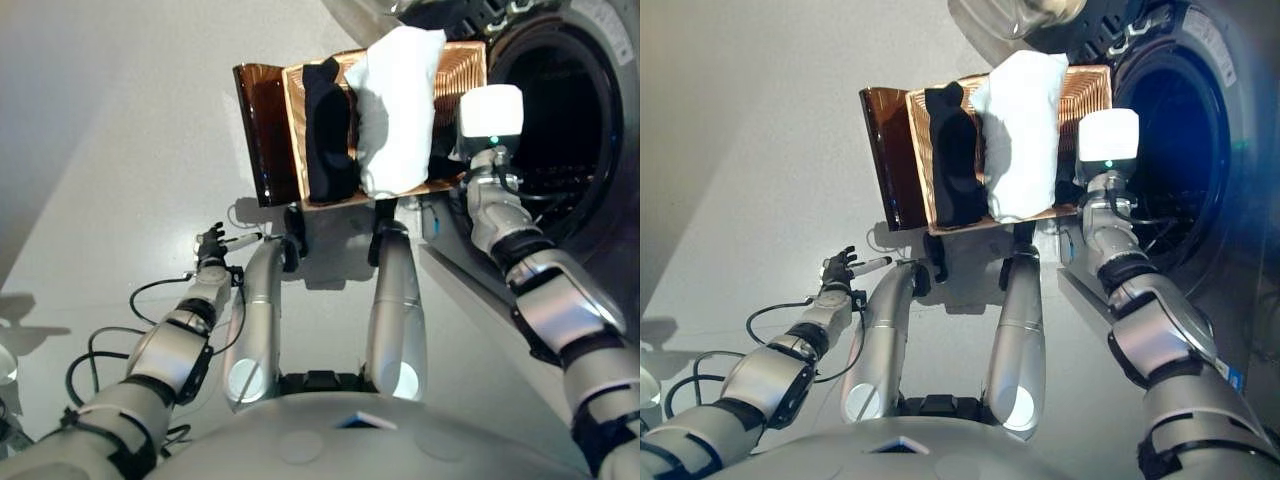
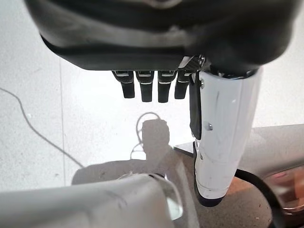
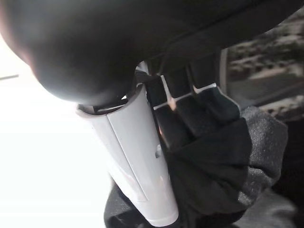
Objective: Pick up the clothes and place them into the washing machine
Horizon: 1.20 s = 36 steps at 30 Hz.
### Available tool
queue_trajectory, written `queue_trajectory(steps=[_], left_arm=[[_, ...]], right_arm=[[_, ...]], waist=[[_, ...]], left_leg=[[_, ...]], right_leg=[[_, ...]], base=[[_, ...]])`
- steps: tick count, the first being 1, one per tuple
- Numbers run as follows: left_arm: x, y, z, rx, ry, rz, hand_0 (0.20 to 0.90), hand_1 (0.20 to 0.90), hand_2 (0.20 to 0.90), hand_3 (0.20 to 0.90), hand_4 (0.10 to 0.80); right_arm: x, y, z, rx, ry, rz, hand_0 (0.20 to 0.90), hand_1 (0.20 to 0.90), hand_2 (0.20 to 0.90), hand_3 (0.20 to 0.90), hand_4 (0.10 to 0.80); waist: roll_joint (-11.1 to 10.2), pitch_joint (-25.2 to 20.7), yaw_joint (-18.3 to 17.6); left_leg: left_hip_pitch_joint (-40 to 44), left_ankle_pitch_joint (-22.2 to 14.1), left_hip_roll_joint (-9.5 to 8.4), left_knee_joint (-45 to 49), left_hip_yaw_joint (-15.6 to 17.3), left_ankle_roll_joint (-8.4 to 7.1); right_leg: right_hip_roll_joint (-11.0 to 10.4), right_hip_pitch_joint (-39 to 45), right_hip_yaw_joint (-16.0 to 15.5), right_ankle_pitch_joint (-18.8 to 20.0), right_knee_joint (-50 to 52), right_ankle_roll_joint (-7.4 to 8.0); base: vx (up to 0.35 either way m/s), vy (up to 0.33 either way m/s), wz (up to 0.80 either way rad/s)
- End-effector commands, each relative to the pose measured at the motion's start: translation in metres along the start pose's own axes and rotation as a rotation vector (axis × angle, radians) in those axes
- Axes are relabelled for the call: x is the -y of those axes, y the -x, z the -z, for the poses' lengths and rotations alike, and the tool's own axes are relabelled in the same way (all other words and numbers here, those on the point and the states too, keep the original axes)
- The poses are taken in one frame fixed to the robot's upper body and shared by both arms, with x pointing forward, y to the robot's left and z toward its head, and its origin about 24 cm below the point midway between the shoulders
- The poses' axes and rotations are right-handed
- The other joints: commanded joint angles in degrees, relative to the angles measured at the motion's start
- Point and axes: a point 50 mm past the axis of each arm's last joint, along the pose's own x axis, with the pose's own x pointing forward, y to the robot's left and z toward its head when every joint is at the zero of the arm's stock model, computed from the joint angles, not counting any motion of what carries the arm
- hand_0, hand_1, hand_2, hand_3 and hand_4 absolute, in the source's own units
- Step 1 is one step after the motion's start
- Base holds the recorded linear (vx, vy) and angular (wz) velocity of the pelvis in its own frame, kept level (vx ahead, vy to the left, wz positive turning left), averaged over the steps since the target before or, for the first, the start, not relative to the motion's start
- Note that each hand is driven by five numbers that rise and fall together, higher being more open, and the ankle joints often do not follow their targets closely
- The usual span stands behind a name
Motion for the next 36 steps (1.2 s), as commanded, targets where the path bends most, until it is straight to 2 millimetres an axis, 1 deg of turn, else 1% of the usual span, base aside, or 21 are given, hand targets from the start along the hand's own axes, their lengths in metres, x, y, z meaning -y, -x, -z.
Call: queue_trajectory(steps=[1,3,4,6,7,8,9,12,13,17,18,19,21,23,25,26,27,30,33,36], left_arm=[[-0.019,0.001,0.024,-0.043,0.000,-0.094,0.900,0.900,0.900,0.900,0.800],[-0.019,0.002,0.026,-0.046,-0.002,-0.095,0.900,0.900,0.900,0.900,0.800],[-0.018,0.002,0.027,-0.049,0.000,-0.095,0.900,0.900,0.900,0.900,0.800],[-0.017,0.003,0.030,-0.054,0.000,-0.097,0.900,0.900,0.900,0.900,0.800],[-0.017,0.003,0.030,-0.054,-0.001,-0.097,0.900,0.900,0.900,0.900,0.800],[-0.017,0.004,0.031,-0.054,0.004,-0.099,0.900,0.900,0.900,0.900,0.800],[-0.018,0.004,0.032,-0.058,0.005,-0.103,0.900,0.900,0.900,0.900,0.800],[-0.020,0.004,0.033,-0.057,0.006,-0.112,0.900,0.900,0.900,0.900,0.800],[-0.020,0.004,0.033,-0.057,0.009,-0.118,0.900,0.900,0.900,0.900,0.800],[-0.025,0.003,0.034,-0.058,0.011,-0.139,0.900,0.900,0.900,0.900,0.800],[-0.025,0.003,0.034,-0.058,0.011,-0.140,0.900,0.900,0.900,0.900,0.800],[-0.027,0.003,0.034,-0.059,0.018,-0.150,0.900,0.900,0.900,0.900,0.800],[-0.029,0.003,0.034,-0.063,0.023,-0.159,0.900,0.900,0.900,0.900,0.800],[-0.031,0.003,0.036,-0.069,0.026,-0.163,0.900,0.900,0.900,0.900,0.800],[-0.032,0.003,0.037,-0.075,0.033,-0.167,0.900,0.900,0.900,0.900,0.800],[-0.032,0.003,0.037,-0.077,0.035,-0.165,0.900,0.900,0.900,0.900,0.800],[-0.032,0.003,0.038,-0.079,0.037,-0.164,0.900,0.900,0.900,0.900,0.800],[-0.031,0.003,0.038,-0.088,0.049,-0.155,0.900,0.900,0.900,0.900,0.800],[-0.031,0.003,0.040,-0.106,0.060,-0.146,0.900,0.900,0.900,0.900,0.800],[-0.031,0.003,0.043,-0.127,0.074,-0.141,0.900,0.900,0.900,0.900,0.800]], right_arm=[[0.024,-0.004,0.034,-0.099,-0.116,0.175,0.200,0.200,0.200,0.200,0.300],[0.018,0.002,0.034,-0.105,-0.160,0.166,0.200,0.200,0.200,0.200,0.300],[0.016,0.005,0.034,-0.116,-0.203,0.169,0.200,0.200,0.200,0.200,0.300],[0.006,0.013,0.034,-0.160,-0.313,0.153,0.200,0.200,0.200,0.200,0.300],[0.006,0.013,0.034,-0.160,-0.313,0.152,0.200,0.200,0.200,0.200,0.300],[-0.003,0.020,0.031,-0.190,-0.424,0.142,0.200,0.200,0.200,0.200,0.300],[-0.005,0.024,0.028,-0.209,-0.512,0.141,0.200,0.200,0.200,0.200,0.300],[-0.015,0.035,0.021,-0.264,-0.716,0.133,0.200,0.200,0.200,0.200,0.300],[-0.019,0.039,0.019,-0.304,-0.828,0.132,0.200,0.200,0.200,0.200,0.300],[-0.033,0.051,0.012,-0.449,-1.156,0.113,0.200,0.200,0.200,0.200,0.300],[-0.033,0.051,0.012,-0.450,-1.156,0.112,0.200,0.200,0.200,0.200,0.300],[-0.037,0.054,0.008,-0.533,-1.350,0.120,0.200,0.200,0.200,0.200,0.300],[-0.040,0.056,0.007,-0.624,-1.559,0.154,0.200,0.200,0.200,0.200,0.300],[-0.044,0.059,0.004,-0.666,-1.661,0.154,0.200,0.200,0.200,0.200,0.300],[-0.048,0.061,0.002,-0.746,-1.834,0.178,0.200,0.200,0.200,0.200,0.300],[-0.050,0.062,0.001,-0.764,-1.878,0.172,0.200,0.200,0.200,0.200,0.300],[-0.051,0.063,0.000,-0.811,-1.986,0.202,0.200,0.200,0.200,0.200,0.300],[-0.055,0.062,-0.004,-0.898,-2.209,0.242,0.200,0.200,0.200,0.200,0.300],[-0.058,0.062,-0.009,-0.969,-2.381,0.276,0.200,0.200,0.200,0.200,0.300],[-0.060,0.061,-0.010,-1.035,-2.498,0.324,0.200,0.200,0.200,0.200,0.300]], waist=[[-0.2,-2.2,0.1],[0.0,-2.4,0.0],[0.0,-2.4,-0.1],[0.0,-2.6,-0.3],[0.0,-2.6,-0.3],[0.0,-2.7,-0.5],[-0.1,-2.8,-0.7],[-0.2,-3.0,-1.0],[-0.2,-3.1,-1.2],[-0.2,-3.2,-1.5],[-0.2,-3.2,-1.5],[-0.1,-3.3,-1.6],[0.1,-3.2,-1.7],[0.2,-3.3,-1.6],[0.3,-3.3,-1.6],[0.3,-3.4,-1.6],[0.3,-3.4,-1.6],[0.5,-3.6,-1.5],[0.7,-3.7,-1.3],[0.9,-3.9,-1.1]], left_leg=[[2.2,7.1,-1.05,-11.1,-4.4,-6.43],[3.0,7.6,-1.36,-12.5,-4.5,-6.42],[3.4,7.9,-1.44,-13.1,-4.4,-6.44],[4.0,8.3,-1.55,-13.9,-4.5,-6.50],[4.0,8.3,-1.55,-13.9,-4.5,-6.50],[4.5,8.7,-1.63,-14.6,-4.5,-6.53],[4.7,8.8,-1.68,-14.8,-4.5,-6.53],[5.0,9.1,-1.60,-15.4,-4.2,-6.49],[5.1,9.2,-1.62,-15.5,-4.2,-6.50],[4.9,9.3,-1.45,-15.4,-4.1,-6.41],[4.9,9.3,-1.45,-15.4,-4.1,-6.41],[4.9,9.3,-1.45,-15.5,-4.0,-6.42],[4.9,9.2,-1.36,-15.3,-3.9,-6.47],[4.7,9.1,-1.29,-15.1,-3.8,-6.45],[4.8,8.9,-1.23,-15.0,-3.9,-6.43],[4.8,8.9,-1.23,-15.0,-3.8,-6.44],[4.8,8.7,-1.25,-15.0,-3.8,-6.44],[4.5,8.4,-1.16,-14.6,-3.6,-6.48],[4.3,8.1,-1.04,-14.3,-3.5,-6.55],[4.1,7.9,-0.92,-14.0,-3.5,-6.60]], right_leg=[[1.2,5.6,-1.2,-3.6,-1.8,-3.42],[1.1,6.3,-1.3,-3.1,-3.1,-3.26],[1.1,6.6,-1.4,-2.8,-3.6,-3.22],[0.9,7.2,-1.3,-2.3,-4.5,-3.11],[0.9,7.2,-1.3,-2.3,-4.5,-3.11],[0.9,7.6,-1.3,-1.9,-5.0,-2.99],[0.9,8.0,-1.3,-1.7,-5.5,-2.93],[0.9,8.3,-1.3,-1.3,-6.3,-2.82],[0.9,8.4,-1.3,-1.2,-6.6,-2.80],[0.8,8.3,-1.2,-1.1,-6.6,-2.79],[0.8,8.3,-1.2,-1.1,-6.6,-2.79],[0.8,8.2,-1.1,-1.1,-6.7,-2.83],[0.8,8.2,-1.1,-1.2,-6.7,-2.83],[0.9,8.1,-1.0,-1.4,-6.5,-2.88],[1.0,8.0,-0.8,-1.6,-6.3,-2.92],[1.0,8.0,-0.8,-1.7,-6.3,-2.95],[1.1,8.0,-0.7,-1.8,-6.3,-2.96],[1.2,7.7,-0.5,-2.0,-6.1,-3.03],[1.2,7.4,-0.4,-2.3,-5.8,-3.08],[1.2,7.2,-0.5,-2.6,-5.4,-3.15]], base=[[0.026,-0.001,-0.04],[0.018,0.001,-0.01],[0.000,0.000,0.00],[0.000,0.000,0.00],[0.000,0.000,0.00],[0.000,0.000,0.00],[0.000,0.000,0.00],[0.000,0.000,0.00],[0.000,0.000,0.00],[0.006,0.016,-0.03],[0.000,0.000,0.00],[0.000,0.000,0.00],[0.006,0.009,-0.02],[0.012,0.013,-0.05],[0.015,0.011,-0.05],[0.000,0.000,0.00],[0.000,0.000,0.00],[0.000,0.000,0.00],[0.000,0.000,0.00],[0.000,0.000,0.00]])
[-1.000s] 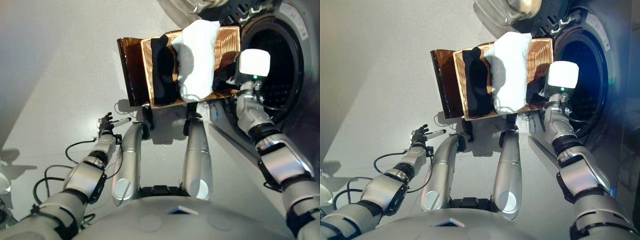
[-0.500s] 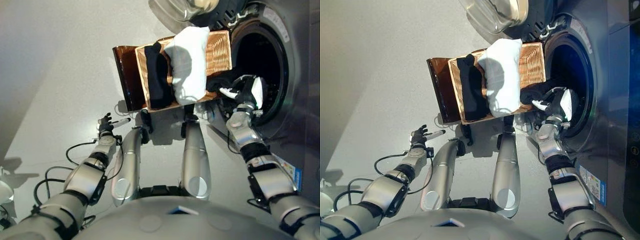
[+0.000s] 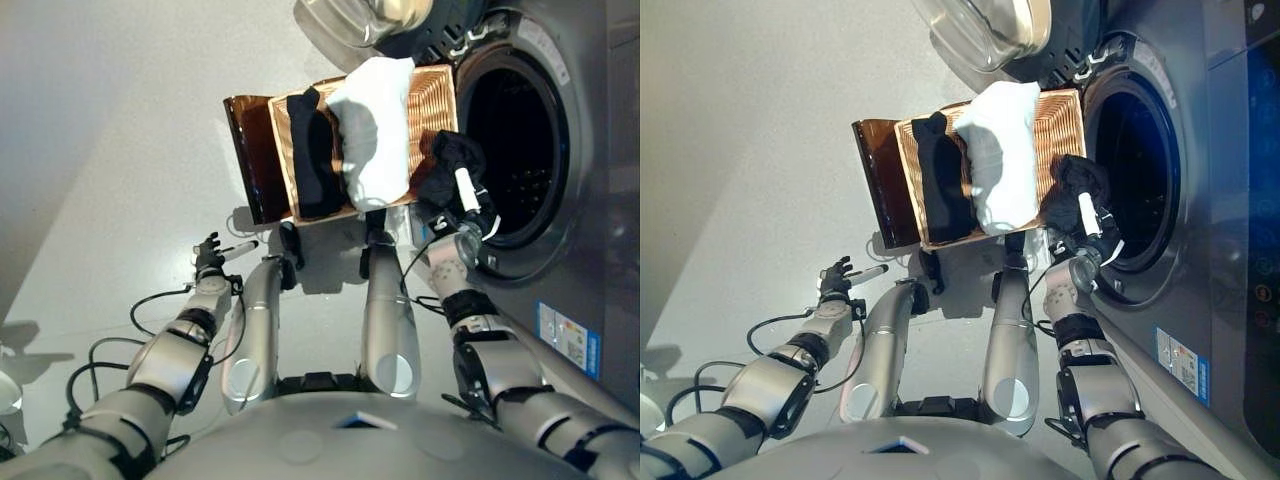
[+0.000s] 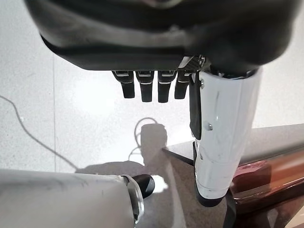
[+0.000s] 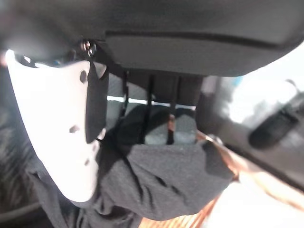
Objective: Pick up the clothes and place them into the washing machine
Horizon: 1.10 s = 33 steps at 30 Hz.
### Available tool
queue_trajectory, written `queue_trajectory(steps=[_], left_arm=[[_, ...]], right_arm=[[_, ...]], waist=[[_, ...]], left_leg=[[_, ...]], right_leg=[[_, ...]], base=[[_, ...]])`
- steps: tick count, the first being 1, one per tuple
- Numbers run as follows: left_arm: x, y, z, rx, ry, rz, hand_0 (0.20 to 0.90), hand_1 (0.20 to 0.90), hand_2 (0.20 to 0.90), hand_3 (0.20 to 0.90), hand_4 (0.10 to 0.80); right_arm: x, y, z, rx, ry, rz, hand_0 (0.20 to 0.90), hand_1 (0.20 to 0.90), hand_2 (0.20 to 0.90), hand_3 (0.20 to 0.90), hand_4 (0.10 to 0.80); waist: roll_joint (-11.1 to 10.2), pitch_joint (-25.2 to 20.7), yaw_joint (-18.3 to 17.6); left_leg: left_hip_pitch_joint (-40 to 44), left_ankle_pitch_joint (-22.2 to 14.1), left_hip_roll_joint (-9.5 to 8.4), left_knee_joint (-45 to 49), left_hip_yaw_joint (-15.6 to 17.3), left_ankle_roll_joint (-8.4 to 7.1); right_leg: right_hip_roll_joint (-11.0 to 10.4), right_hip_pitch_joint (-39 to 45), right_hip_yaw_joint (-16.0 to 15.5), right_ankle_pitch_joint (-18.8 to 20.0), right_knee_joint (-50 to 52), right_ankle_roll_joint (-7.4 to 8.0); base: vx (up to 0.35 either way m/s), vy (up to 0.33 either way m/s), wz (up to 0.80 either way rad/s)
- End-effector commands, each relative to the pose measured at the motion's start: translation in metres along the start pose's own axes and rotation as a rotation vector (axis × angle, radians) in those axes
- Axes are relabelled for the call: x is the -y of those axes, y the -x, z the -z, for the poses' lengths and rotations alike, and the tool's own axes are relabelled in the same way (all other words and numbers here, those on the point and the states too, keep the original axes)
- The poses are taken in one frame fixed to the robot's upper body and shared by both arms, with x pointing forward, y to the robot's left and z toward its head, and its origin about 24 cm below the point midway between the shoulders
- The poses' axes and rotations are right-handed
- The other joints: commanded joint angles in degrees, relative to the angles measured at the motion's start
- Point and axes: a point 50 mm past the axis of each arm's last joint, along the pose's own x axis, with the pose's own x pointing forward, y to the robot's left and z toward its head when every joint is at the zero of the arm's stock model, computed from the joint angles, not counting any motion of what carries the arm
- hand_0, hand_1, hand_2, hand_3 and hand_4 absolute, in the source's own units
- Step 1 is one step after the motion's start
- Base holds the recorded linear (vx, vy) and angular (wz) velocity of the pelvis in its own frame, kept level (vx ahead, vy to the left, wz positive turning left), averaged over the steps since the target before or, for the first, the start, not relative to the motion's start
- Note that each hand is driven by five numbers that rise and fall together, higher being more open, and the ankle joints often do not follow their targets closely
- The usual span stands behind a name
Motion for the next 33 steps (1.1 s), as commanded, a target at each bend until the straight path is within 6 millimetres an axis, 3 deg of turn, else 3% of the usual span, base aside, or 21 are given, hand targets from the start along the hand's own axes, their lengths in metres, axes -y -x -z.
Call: queue_trajectory(steps=[1,7,8,10,14,16,19,20,21,33], left_arm=[[-0.030,-0.001,0.028,-0.099,0.030,-0.099,0.900,0.900,0.900,0.900,0.800],[-0.031,-0.002,0.031,-0.130,0.050,-0.097,0.900,0.900,0.900,0.900,0.800],[-0.031,-0.002,0.029,-0.131,0.053,-0.099,0.900,0.900,0.900,0.900,0.800],[-0.031,-0.002,0.029,-0.136,0.056,-0.097,0.900,0.900,0.900,0.900,0.800],[-0.031,-0.003,0.026,-0.138,0.055,-0.095,0.900,0.900,0.900,0.900,0.800],[-0.031,-0.003,0.025,-0.137,0.055,-0.095,0.900,0.900,0.900,0.900,0.800],[-0.031,-0.004,0.025,-0.137,0.054,-0.094,0.900,0.900,0.900,0.900,0.800],[-0.036,-0.005,0.022,-0.131,0.055,-0.103,0.900,0.900,0.900,0.900,0.800],[-0.037,-0.005,0.021,-0.128,0.052,-0.103,0.900,0.900,0.900,0.900,0.800],[-0.039,-0.005,0.024,-0.148,0.023,-0.099,0.900,0.900,0.900,0.900,0.800]], right_arm=[[-0.006,-0.005,-0.028,0.103,-0.212,-0.020,0.200,0.200,0.200,0.200,0.300],[0.000,-0.011,-0.037,0.099,-0.424,0.070,0.200,0.200,0.200,0.200,0.300],[-0.003,-0.011,-0.039,0.101,-0.450,0.068,0.200,0.200,0.200,0.200,0.300],[-0.004,-0.013,-0.046,0.118,-0.515,0.088,0.200,0.200,0.200,0.200,0.300],[-0.012,-0.014,-0.061,0.156,-0.564,0.082,0.200,0.200,0.200,0.200,0.300],[-0.013,-0.015,-0.065,0.166,-0.568,0.081,0.200,0.200,0.200,0.200,0.300],[-0.015,-0.016,-0.072,0.179,-0.578,0.080,0.200,0.200,0.200,0.200,0.300],[-0.033,-0.015,-0.095,0.232,-0.570,0.016,0.200,0.200,0.200,0.200,0.300],[-0.037,-0.014,-0.101,0.246,-0.568,-0.001,0.200,0.200,0.200,0.200,0.300],[-0.050,-0.011,-0.148,0.370,-0.613,-0.023,0.200,0.200,0.200,0.200,0.300]], waist=[[1.7,-2.1,0.6],[2.0,-2.9,0.6],[2.0,-2.6,0.5],[2.2,-3.1,0.6],[2.5,-3.4,0.6],[2.5,-3.2,0.5],[2.7,-3.7,0.6],[2.9,-4.0,0.8],[3.0,-4.1,0.9],[2.9,-4.4,0.8]], left_leg=[[-2.2,5.8,-0.05,-6.6,-4.3,-5.63],[-2.2,5.4,-0.01,-6.4,-4.4,-5.55],[-2.8,7.0,0.00,-6.5,-3.8,-5.17],[-2.3,5.5,-0.07,-6.4,-4.3,-5.46],[-2.6,5.0,0.08,-5.8,-4.0,-5.48],[-3.3,6.5,0.12,-5.8,-3.5,-5.11],[-2.9,4.8,0.08,-5.4,-4.1,-5.43],[-3.7,4.3,0.31,-4.2,-4.1,-5.39],[-4.3,4.1,0.40,-3.4,-4.1,-5.36],[-9.6,1.4,1.79,5.1,-4.8,-5.45]], right_leg=[[1.0,1.6,-0.6,-4.8,1.9,-3.03],[1.1,1.3,-0.2,-5.4,2.5,-3.08],[1.1,0.8,-0.4,-3.8,2.1,-3.34],[1.3,1.1,0.0,-5.3,2.5,-3.08],[1.3,0.7,0.3,-5.8,3.1,-3.14],[1.2,0.0,0.1,-4.3,2.9,-3.41],[1.4,0.2,0.5,-6.0,3.6,-3.21],[1.5,-1.1,0.7,-6.6,5.2,-3.47],[1.6,-1.7,0.8,-7.0,6.0,-3.63],[2.1,-6.9,0.4,-10.7,14.8,-5.21]], base=[[0.000,0.000,0.00],[-0.016,0.000,0.00],[0.000,0.000,0.00],[0.055,-0.001,-0.07],[0.007,0.000,-0.04],[-0.049,-0.002,-0.02],[0.001,-0.007,-0.05],[0.086,-0.026,-0.04],[-0.025,-0.030,0.01],[-0.022,-0.034,0.02]])
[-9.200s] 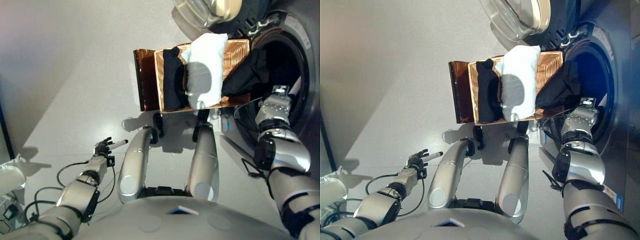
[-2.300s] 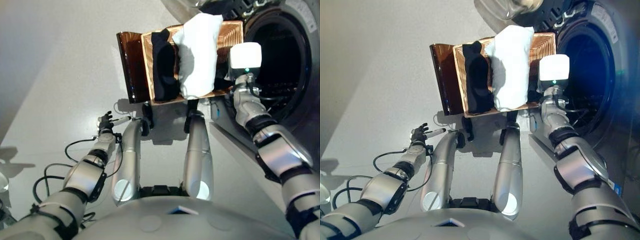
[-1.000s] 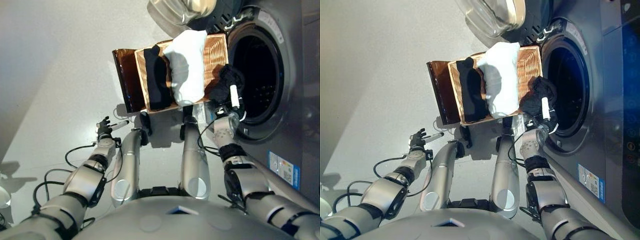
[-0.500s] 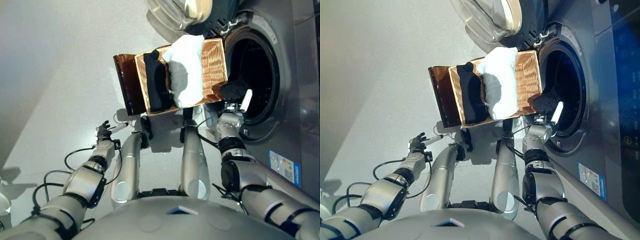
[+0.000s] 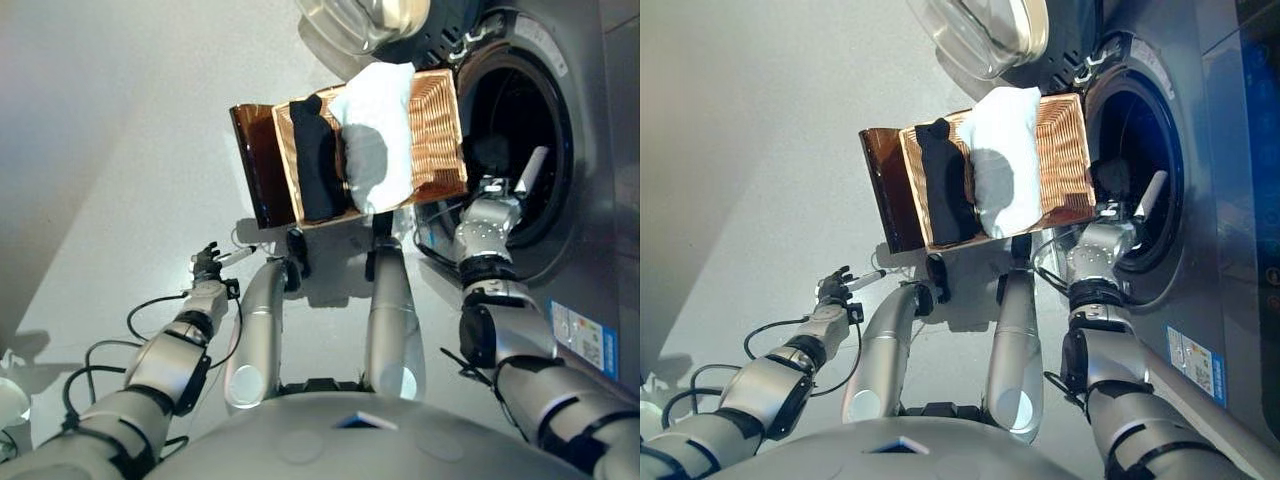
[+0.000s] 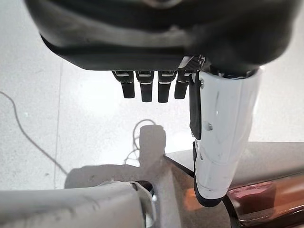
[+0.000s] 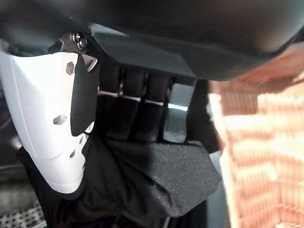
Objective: Pick up the clothes and place them into the washing machine
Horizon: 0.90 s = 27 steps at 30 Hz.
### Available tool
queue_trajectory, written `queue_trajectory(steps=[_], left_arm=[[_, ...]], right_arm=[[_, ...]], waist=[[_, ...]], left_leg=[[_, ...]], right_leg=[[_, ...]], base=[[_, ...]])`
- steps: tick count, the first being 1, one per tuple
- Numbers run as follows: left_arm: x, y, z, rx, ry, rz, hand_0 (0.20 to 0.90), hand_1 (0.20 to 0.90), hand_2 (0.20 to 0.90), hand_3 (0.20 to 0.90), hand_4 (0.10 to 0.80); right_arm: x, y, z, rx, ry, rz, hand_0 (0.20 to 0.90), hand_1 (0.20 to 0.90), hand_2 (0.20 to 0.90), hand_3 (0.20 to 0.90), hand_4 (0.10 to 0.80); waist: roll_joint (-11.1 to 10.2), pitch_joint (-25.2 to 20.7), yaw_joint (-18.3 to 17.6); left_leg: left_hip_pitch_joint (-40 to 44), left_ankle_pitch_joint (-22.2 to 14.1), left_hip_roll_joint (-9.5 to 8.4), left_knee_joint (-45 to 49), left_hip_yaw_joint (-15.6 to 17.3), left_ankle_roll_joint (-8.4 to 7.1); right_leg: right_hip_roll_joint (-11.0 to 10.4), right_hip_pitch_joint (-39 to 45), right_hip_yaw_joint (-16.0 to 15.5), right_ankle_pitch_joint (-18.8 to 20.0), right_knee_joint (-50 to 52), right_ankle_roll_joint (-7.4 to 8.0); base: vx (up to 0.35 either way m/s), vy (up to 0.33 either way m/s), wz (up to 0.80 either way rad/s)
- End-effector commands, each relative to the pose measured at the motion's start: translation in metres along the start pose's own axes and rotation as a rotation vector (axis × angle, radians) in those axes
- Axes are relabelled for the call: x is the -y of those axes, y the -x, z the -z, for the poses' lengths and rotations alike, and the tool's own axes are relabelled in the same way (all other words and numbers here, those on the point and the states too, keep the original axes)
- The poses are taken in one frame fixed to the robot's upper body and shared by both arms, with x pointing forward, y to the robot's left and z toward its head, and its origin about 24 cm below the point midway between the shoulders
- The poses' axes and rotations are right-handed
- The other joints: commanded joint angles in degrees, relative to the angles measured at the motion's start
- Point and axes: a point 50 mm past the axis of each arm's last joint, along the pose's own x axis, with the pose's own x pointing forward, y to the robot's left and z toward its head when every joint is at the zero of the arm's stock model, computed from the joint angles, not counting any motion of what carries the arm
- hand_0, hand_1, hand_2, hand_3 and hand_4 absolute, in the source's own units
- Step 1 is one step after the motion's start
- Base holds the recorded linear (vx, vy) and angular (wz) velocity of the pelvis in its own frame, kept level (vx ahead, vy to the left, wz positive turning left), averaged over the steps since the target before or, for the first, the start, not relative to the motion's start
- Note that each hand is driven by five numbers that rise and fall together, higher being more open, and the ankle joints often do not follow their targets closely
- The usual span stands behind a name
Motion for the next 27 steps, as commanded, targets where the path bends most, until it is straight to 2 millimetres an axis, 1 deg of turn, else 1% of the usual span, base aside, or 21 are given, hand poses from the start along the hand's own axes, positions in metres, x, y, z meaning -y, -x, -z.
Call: queue_trajectory(steps=[1,3,4,5,6,8,14,17,18,23,27], left_arm=[[-0.035,-0.005,0.014,-0.069,-0.019,-0.120,0.900,0.900,0.900,0.900,0.800],[-0.036,-0.005,0.015,-0.073,-0.019,-0.123,0.900,0.900,0.900,0.900,0.800],[-0.038,-0.004,0.018,-0.080,-0.020,-0.130,0.900,0.900,0.900,0.900,0.800],[-0.037,-0.005,0.017,-0.079,-0.020,-0.129,0.900,0.900,0.900,0.900,0.800],[-0.039,-0.004,0.019,-0.087,-0.023,-0.137,0.900,0.900,0.900,0.900,0.800],[-0.039,-0.005,0.018,-0.087,-0.025,-0.138,0.900,0.900,0.900,0.900,0.800],[-0.040,-0.005,0.018,-0.097,-0.027,-0.139,0.900,0.900,0.900,0.900,0.800],[-0.041,-0.005,0.019,-0.101,-0.027,-0.148,0.900,0.900,0.900,0.900,0.800],[-0.041,-0.005,0.018,-0.101,-0.027,-0.147,0.900,0.900,0.900,0.900,0.800],[-0.044,-0.005,0.019,-0.108,-0.028,-0.162,0.900,0.900,0.900,0.900,0.800],[-0.043,-0.005,0.019,-0.108,-0.033,-0.161,0.900,0.900,0.900,0.900,0.800]], right_arm=[[-0.047,0.001,-0.051,0.213,-0.093,-0.136,0.200,0.200,0.200,0.200,0.300],[-0.053,0.001,-0.057,0.231,-0.119,-0.136,0.200,0.200,0.200,0.200,0.300],[-0.059,0.002,-0.063,0.251,-0.146,-0.135,0.200,0.200,0.200,0.200,0.300],[-0.060,0.002,-0.064,0.253,-0.147,-0.135,0.200,0.200,0.200,0.200,0.300],[-0.061,0.002,-0.069,0.269,-0.169,-0.124,0.200,0.200,0.200,0.200,0.300],[-0.063,0.001,-0.072,0.276,-0.176,-0.115,0.200,0.200,0.200,0.200,0.300],[-0.061,-0.004,-0.093,0.336,-0.213,-0.046,0.200,0.200,0.200,0.200,0.300],[-0.067,-0.003,-0.108,0.383,-0.256,-0.026,0.200,0.200,0.200,0.200,0.300],[-0.067,-0.003,-0.108,0.385,-0.256,-0.026,0.200,0.200,0.200,0.200,0.300],[-0.083,0.004,-0.121,0.427,-0.308,-0.056,0.200,0.200,0.200,0.200,0.300],[-0.084,0.003,-0.126,0.442,-0.310,-0.050,0.200,0.200,0.200,0.200,0.300]], waist=[[1.3,-0.6,-0.8],[1.5,-0.8,-0.7],[1.5,-0.9,-0.8],[1.5,-0.8,-0.7],[1.5,-1.0,-0.7],[1.5,-1.0,-0.6],[1.6,-1.8,-1.0],[1.5,-2.3,-1.2],[1.5,-2.4,-1.1],[1.5,-3.0,-1.2],[1.6,-3.2,-1.2]], left_leg=[[-2.5,4.2,0.76,-3.7,-4.7,-5.69],[-2.9,4.1,0.81,-3.4,-4.7,-5.70],[-3.1,4.0,0.93,-2.7,-4.7,-5.72],[-3.3,3.8,0.97,-2.4,-4.6,-5.73],[-3.5,3.4,0.97,-1.3,-4.7,-5.67],[-3.9,3.0,0.93,-0.2,-4.6,-5.64],[-4.3,2.3,0.99,0.5,-4.5,-5.61],[-4.5,2.2,0.97,0.4,-4.5,-5.63],[-4.6,2.2,0.96,0.4,-4.4,-5.63],[-4.7,2.1,1.04,0.1,-4.3,-5.57],[-4.7,2.0,1.09,0.0,-4.2,-5.52]], right_leg=[[1.5,1.2,-1.7,-8.4,5.9,-4.99],[1.7,0.6,-1.6,-8.8,6.6,-5.14],[1.8,0.3,-1.2,-9.1,7.5,-5.26],[1.8,0.1,-1.1,-9.3,7.7,-5.27],[1.8,-0.3,-1.0,-9.7,8.9,-5.42],[1.8,-0.7,-0.9,-10.1,9.9,-5.51],[1.8,-1.4,-1.0,-10.6,10.8,-5.60],[1.9,-1.8,-0.8,-10.6,10.8,-5.58],[1.9,-1.9,-0.8,-10.6,10.8,-5.57],[2.0,-2.1,-0.5,-10.6,10.7,-5.47],[2.0,-2.3,-0.4,-10.7,10.9,-5.41]], base=[[-0.021,-0.023,0.06],[-0.019,-0.014,0.05],[-0.016,-0.008,0.04],[0.000,0.000,0.00],[0.000,0.000,0.00],[0.000,0.000,0.00],[0.000,0.000,0.00],[0.000,0.000,0.00],[0.000,0.000,0.00],[0.000,0.000,0.00],[0.000,0.000,0.00]])
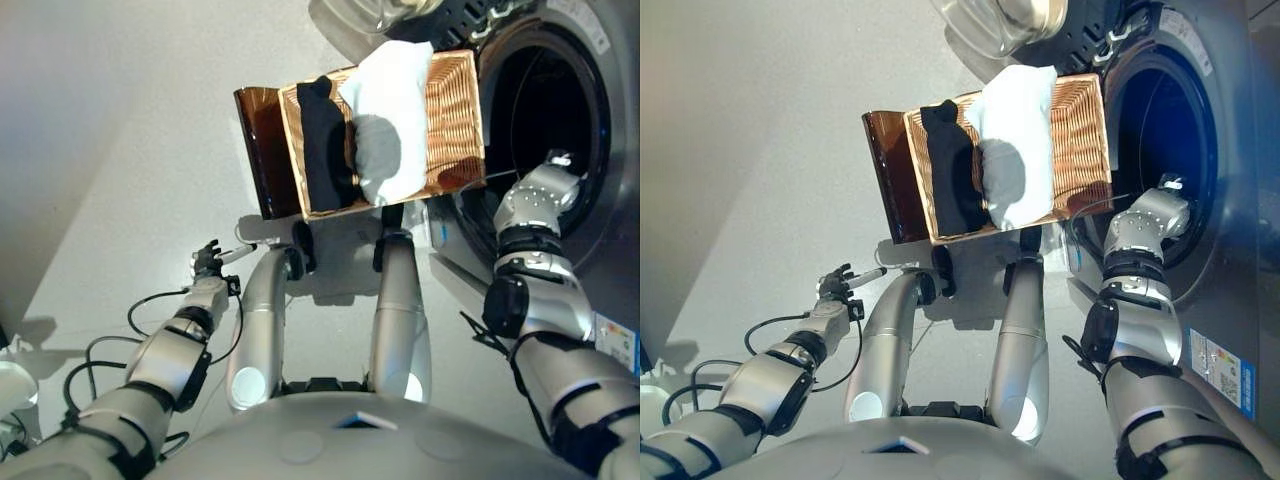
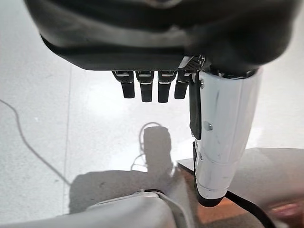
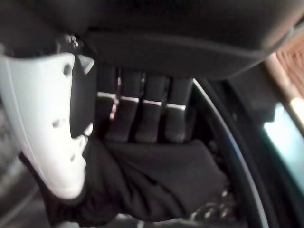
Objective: Pick up the clothes and place them into the washing machine
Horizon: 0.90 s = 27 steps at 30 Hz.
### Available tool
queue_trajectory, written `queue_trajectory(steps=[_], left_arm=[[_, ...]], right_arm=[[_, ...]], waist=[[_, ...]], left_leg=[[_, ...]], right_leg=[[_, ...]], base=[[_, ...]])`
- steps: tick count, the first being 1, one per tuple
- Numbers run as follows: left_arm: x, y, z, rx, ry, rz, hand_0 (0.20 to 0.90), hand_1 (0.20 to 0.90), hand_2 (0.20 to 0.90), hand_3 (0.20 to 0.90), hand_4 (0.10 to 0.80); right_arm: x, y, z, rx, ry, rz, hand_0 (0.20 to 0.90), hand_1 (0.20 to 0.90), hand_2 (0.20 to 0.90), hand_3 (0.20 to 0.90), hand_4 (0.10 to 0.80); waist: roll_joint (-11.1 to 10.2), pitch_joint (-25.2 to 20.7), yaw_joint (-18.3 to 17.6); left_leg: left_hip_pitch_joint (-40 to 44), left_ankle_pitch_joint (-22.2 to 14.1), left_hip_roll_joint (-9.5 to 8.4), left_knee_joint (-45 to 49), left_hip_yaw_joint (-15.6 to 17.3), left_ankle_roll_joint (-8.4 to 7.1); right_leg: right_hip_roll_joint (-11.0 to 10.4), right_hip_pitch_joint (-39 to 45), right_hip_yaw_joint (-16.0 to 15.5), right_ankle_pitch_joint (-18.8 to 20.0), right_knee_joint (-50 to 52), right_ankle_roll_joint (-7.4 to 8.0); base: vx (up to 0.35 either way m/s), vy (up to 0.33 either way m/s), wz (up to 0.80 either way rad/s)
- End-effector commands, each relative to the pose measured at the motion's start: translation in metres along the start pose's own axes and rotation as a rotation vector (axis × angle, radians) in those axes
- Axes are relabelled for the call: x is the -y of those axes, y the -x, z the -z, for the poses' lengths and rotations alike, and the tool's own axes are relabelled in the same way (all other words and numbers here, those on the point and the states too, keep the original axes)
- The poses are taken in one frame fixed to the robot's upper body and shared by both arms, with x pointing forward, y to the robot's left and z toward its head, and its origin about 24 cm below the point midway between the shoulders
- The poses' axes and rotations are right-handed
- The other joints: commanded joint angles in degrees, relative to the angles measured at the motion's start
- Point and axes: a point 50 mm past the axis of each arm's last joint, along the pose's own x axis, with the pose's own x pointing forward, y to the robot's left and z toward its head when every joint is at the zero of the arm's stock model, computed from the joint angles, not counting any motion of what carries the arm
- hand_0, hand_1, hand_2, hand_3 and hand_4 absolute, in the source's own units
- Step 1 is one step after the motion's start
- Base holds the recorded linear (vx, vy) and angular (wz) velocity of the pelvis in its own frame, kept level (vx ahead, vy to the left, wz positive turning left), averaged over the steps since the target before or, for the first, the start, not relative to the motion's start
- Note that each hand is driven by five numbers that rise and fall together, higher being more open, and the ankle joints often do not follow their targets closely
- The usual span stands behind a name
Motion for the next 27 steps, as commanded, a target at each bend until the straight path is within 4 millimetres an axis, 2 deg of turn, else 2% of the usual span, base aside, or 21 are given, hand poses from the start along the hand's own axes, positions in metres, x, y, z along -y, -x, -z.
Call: queue_trajectory(steps=[1,5,6,7,17,23,27], left_arm=[[-0.043,-0.005,0.022,-0.095,-0.024,-0.159,0.900,0.900,0.900,0.900,0.800],[-0.041,-0.005,0.019,-0.088,-0.023,-0.154,0.900,0.900,0.900,0.900,0.800],[-0.039,-0.005,0.018,-0.084,-0.021,-0.151,0.900,0.900,0.900,0.900,0.800],[-0.040,-0.005,0.018,-0.084,-0.016,-0.153,0.900,0.900,0.900,0.900,0.800],[-0.044,-0.005,0.017,-0.081,-0.001,-0.165,0.900,0.900,0.900,0.900,0.800],[-0.044,-0.005,0.016,-0.068,0.006,-0.166,0.900,0.900,0.900,0.900,0.800],[-0.044,-0.006,0.014,-0.056,0.004,-0.158,0.900,0.900,0.900,0.900,0.800]], right_arm=[[-0.064,0.007,-0.067,0.270,-0.096,-0.232,0.200,0.200,0.200,0.200,0.300],[-0.059,0.006,-0.062,0.265,-0.084,-0.220,0.200,0.200,0.200,0.200,0.300],[-0.056,0.006,-0.056,0.248,-0.048,-0.219,0.200,0.200,0.200,0.200,0.300],[-0.055,0.006,-0.053,0.233,-0.042,-0.221,0.900,0.900,0.900,0.900,0.800],[-0.046,0.009,-0.031,0.174,0.082,-0.283,0.900,0.900,0.900,0.900,0.800],[-0.040,0.013,-0.012,0.144,0.357,-0.403,0.900,0.900,0.900,0.900,0.800],[-0.014,0.009,0.000,0.101,0.504,-0.432,0.900,0.900,0.900,0.900,0.800]], waist=[[0.3,-3.6,-1.1],[0.2,-3.7,-1.2],[0.1,-3.7,-1.1],[0.2,-3.8,-1.1],[-0.3,-3.7,-1.1],[-1.4,-3.4,-1.0],[-2.3,-2.7,-1.2]], left_leg=[[0.7,4.5,0.93,-6.1,-3.9,-6.53],[0.9,4.5,0.91,-6.4,-3.8,-6.44],[0.9,4.5,0.86,-6.4,-3.8,-6.39],[1.0,4.4,0.86,-6.3,-3.7,-6.38],[2.5,4.9,0.92,-7.8,-3.5,-6.19],[5.0,6.3,0.63,-11.3,-3.5,-6.15],[7.5,7.3,0.07,-14.3,-3.7,-6.02]], right_leg=[[2.0,2.7,-1.1,-8.9,5.9,-5.87],[2.1,2.9,-1.1,-9.0,5.9,-5.83],[2.1,2.9,-1.1,-8.9,5.8,-5.83],[2.1,3.0,-1.0,-8.9,5.8,-5.80],[1.8,4.5,-1.5,-8.2,4.5,-5.52],[1.8,7.2,-1.9,-6.3,0.7,-5.07],[1.9,10.0,-2.3,-4.7,-2.6,-4.68]], base=[[0.000,0.000,0.00],[0.000,0.000,0.00],[0.000,0.000,0.00],[0.000,0.000,0.00],[0.000,0.000,0.00],[0.000,0.000,0.00],[0.007,0.011,-0.06]])
